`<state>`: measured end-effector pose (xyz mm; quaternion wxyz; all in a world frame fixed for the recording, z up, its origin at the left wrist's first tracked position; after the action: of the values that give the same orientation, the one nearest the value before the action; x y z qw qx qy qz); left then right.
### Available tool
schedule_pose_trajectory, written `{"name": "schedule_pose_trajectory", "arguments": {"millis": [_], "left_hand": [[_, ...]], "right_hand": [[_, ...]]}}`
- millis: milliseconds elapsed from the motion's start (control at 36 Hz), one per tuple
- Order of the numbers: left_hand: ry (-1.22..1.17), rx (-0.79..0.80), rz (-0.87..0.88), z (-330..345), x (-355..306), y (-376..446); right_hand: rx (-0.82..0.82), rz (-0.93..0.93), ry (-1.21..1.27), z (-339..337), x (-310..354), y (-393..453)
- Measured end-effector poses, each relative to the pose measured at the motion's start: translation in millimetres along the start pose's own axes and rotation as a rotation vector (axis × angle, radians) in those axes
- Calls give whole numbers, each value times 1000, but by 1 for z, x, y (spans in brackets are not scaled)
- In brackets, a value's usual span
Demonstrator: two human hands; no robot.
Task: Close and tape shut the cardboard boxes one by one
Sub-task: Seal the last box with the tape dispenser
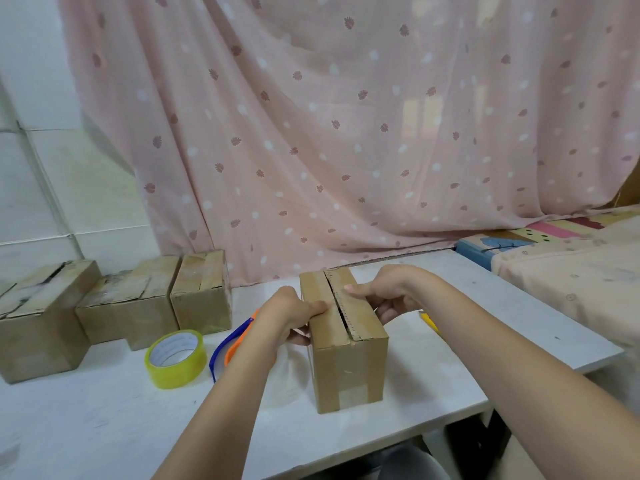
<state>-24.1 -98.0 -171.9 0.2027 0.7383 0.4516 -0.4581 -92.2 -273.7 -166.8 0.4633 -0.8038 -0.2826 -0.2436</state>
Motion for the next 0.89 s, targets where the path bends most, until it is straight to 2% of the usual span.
{"name": "schedule_pose_trajectory", "arguments": {"millis": [194, 472, 722, 889], "left_hand": [[-62, -27, -24, -2, 13, 1], [-183, 76, -68, -2, 21, 6], [-131, 227, -106, -2, 9, 8], [-158, 226, -121, 1, 16, 8]], "right_hand": [[-76, 9, -171, 5, 11, -5], [61, 31, 89, 1, -6, 5], [123, 73, 25, 0, -7, 2], [174, 122, 88, 9, -2, 10]]}}
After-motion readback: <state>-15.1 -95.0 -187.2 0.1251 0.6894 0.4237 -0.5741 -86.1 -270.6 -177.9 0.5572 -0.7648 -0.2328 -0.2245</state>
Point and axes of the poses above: each hand's wrist, its own y-axis towards the middle knuckle, its own z-axis out of the palm, x = y × z, the point moved 9 cm from there along y, towards the middle knuckle, and after that the axes turned 12 degrees about z, right-handed, at the moved point
